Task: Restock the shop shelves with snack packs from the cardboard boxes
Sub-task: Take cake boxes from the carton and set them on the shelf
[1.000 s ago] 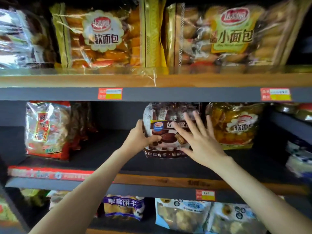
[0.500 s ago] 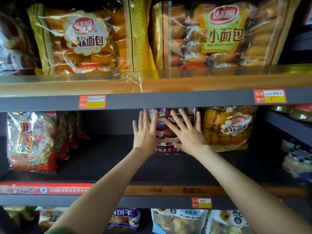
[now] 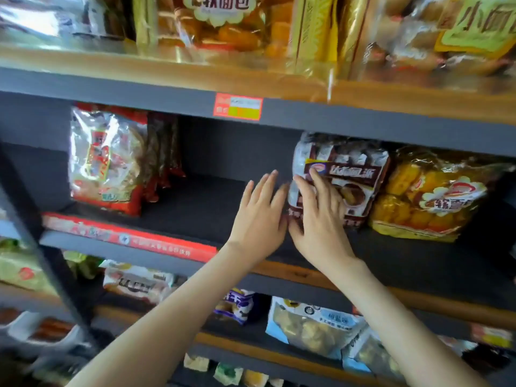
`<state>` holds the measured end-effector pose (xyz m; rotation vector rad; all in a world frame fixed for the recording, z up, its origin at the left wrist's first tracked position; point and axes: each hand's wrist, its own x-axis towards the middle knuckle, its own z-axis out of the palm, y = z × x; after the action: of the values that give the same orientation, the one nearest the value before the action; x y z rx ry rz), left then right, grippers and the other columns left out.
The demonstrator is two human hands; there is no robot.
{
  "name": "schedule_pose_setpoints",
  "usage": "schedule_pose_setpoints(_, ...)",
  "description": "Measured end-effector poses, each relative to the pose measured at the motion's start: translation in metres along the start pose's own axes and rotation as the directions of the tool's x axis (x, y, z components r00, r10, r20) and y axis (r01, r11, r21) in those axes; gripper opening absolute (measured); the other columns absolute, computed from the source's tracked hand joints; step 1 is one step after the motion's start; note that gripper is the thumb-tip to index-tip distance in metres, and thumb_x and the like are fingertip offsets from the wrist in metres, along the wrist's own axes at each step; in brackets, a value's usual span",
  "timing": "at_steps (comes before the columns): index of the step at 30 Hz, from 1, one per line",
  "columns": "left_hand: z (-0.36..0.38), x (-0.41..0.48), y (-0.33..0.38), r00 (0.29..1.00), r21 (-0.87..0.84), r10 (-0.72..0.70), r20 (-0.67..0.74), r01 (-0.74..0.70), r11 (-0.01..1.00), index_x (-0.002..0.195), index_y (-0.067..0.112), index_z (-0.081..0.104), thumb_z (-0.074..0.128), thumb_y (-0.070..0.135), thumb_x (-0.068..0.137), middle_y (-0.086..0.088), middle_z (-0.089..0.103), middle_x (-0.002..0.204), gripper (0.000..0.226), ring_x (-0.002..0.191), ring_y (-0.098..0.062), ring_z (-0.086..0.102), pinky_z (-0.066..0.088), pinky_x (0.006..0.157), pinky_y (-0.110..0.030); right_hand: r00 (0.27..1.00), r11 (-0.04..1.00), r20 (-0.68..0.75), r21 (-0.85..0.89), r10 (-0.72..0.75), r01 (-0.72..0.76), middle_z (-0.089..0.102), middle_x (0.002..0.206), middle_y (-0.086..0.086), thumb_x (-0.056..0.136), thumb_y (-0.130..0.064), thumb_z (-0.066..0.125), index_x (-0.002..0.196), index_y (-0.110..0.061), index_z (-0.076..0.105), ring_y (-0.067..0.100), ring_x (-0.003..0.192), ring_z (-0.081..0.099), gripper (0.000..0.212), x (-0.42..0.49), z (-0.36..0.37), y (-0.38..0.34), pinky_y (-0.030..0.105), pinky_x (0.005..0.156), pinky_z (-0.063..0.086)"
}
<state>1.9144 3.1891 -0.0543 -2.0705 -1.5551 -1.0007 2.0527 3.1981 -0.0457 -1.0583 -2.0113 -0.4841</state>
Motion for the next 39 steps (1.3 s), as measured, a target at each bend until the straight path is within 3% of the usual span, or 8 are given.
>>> schedule_pose_setpoints(6, -0.051, -0.167, -0.072, 0.939, -0.142, -0.328, -0.1, 0.313, 0.939, 0.12, 0.0, 0.059, 0.049, 0.012, 0.092, -0.014, 0.058, 0.126, 0.033, 0.117, -0.027, 0.052, 0.04, 0.1, -0.036, 0.962, 0.899, 0.204, 0.432, -0.179, 0.076, 0.048, 0.138, 0.008, 0.087, -0.022, 0.053, 0.133, -0.011, 0.049, 0.023, 0.126, 0.042, 0.047, -0.079, 0.041, -0.122, 0.035, 0.104, 0.029)
schedule_pose_setpoints(11, -0.055, -0.352, -0.117, 0.767, -0.021, -0.641, 0.029, 0.642, 0.767, 0.116, -0.001, 0.06, 0.053, 0.006, 0.089, -0.015, 0.06, 0.12, 0.029, 0.113, -0.027, 0.053, 0.041, 0.097, -0.033, 0.777, 0.808, 0.461, 0.58, -0.429, 0.102, 0.054, 0.128, 0.007, 0.087, -0.02, 0.052, 0.128, -0.01, 0.052, 0.022, 0.119, 0.045, 0.042, -0.182, 0.119, -0.197, 0.032, 0.101, 0.031)
schedule_pose_setpoints(17, 0.024, -0.601, -0.107, 0.353, 0.23, -0.899, 0.259, 0.882, 0.412, 0.122, 0.006, 0.054, 0.045, 0.018, 0.085, -0.012, 0.055, 0.123, 0.04, 0.104, -0.031, 0.061, 0.05, 0.089, -0.037, 0.264, 0.817, 0.78, 0.572, -0.567, 0.064, 0.065, 0.111, -0.001, 0.062, -0.029, 0.067, 0.123, -0.019, 0.053, 0.014, 0.103, 0.052, 0.063, -0.38, 0.258, -0.231, 0.029, 0.084, 0.049)
schedule_pose_setpoints(20, 0.086, -0.711, -0.09, 0.208, 0.381, -0.911, 0.357, 0.858, 0.345, 0.13, 0.006, 0.045, 0.043, 0.022, 0.076, -0.016, 0.054, 0.131, 0.056, 0.112, -0.033, 0.059, 0.038, 0.104, -0.038, -0.028, 0.829, 0.844, 0.533, -0.536, 0.168, 0.069, 0.106, 0.001, 0.051, -0.026, 0.081, 0.123, -0.016, 0.061, 0.018, 0.094, 0.067, 0.076, -0.496, 0.344, -0.235, 0.029, 0.075, 0.055)
schedule_pose_setpoints(22, 0.13, -0.765, -0.088, 0.163, 0.473, -0.904, 0.396, 0.807, 0.353, 0.135, 0.006, 0.041, 0.04, 0.025, 0.076, -0.017, 0.053, 0.137, 0.062, 0.127, -0.03, 0.046, 0.022, 0.111, -0.04, -0.143, 0.831, 0.861, 0.509, -0.489, 0.224, 0.059, 0.129, 0.006, 0.072, -0.019, 0.071, 0.138, -0.016, 0.044, 0.023, 0.115, 0.059, 0.071, -0.555, 0.395, -0.236, 0.034, 0.091, 0.05)
schedule_pose_setpoints(25, 0.198, -0.824, -0.104, 0.129, 0.515, -0.904, 0.408, 0.785, 0.344, 0.142, 0.009, 0.04, 0.046, 0.025, 0.074, -0.018, 0.043, 0.147, 0.07, 0.137, -0.03, 0.03, 0.019, 0.11, -0.048, -0.266, 0.85, 0.87, 0.476, -0.416, 0.226, 0.019, 0.158, 0.002, 0.099, -0.019, 0.043, 0.153, -0.015, 0.012, 0.02, 0.145, 0.016, 0.063, -0.633, 0.48, -0.239, 0.034, 0.115, 0.016)
schedule_pose_setpoints(31, 0.294, -0.909, -0.149, 0.107, 0.561, -0.91, 0.401, 0.757, 0.336, 0.15, 0.02, 0.027, 0.075, 0.042, 0.068, -0.019, 0.027, 0.155, 0.097, 0.144, -0.037, 0.024, 0.007, 0.114, -0.054, -0.27, 0.81, 0.891, 0.447, -0.365, 0.381, 0.008, 0.16, 0.01, 0.09, -0.039, 0.06, 0.153, -0.011, 0.004, 0.025, 0.148, 0.006, 0.089, -0.735, 0.585, -0.244, 0.039, 0.12, 0.007)
schedule_pose_setpoints(39, 0.321, -0.955, -0.141, 0.131, 0.617, -0.914, 0.384, 0.7, 0.359, 0.154, 0.016, 0.014, 0.064, 0.052, 0.073, -0.014, 0.026, 0.157, 0.101, 0.145, -0.028, 0.024, 0.013, 0.117, -0.056, -0.35, 0.693, 0.871, 0.487, -0.343, 0.532, 0.0, 0.159, 0.011, 0.08, -0.053, 0.067, 0.152, -0.009, -0.006, 0.029, 0.147, -0.003, 0.112, -0.772, 0.636, -0.236, 0.048, 0.118, -0.008)
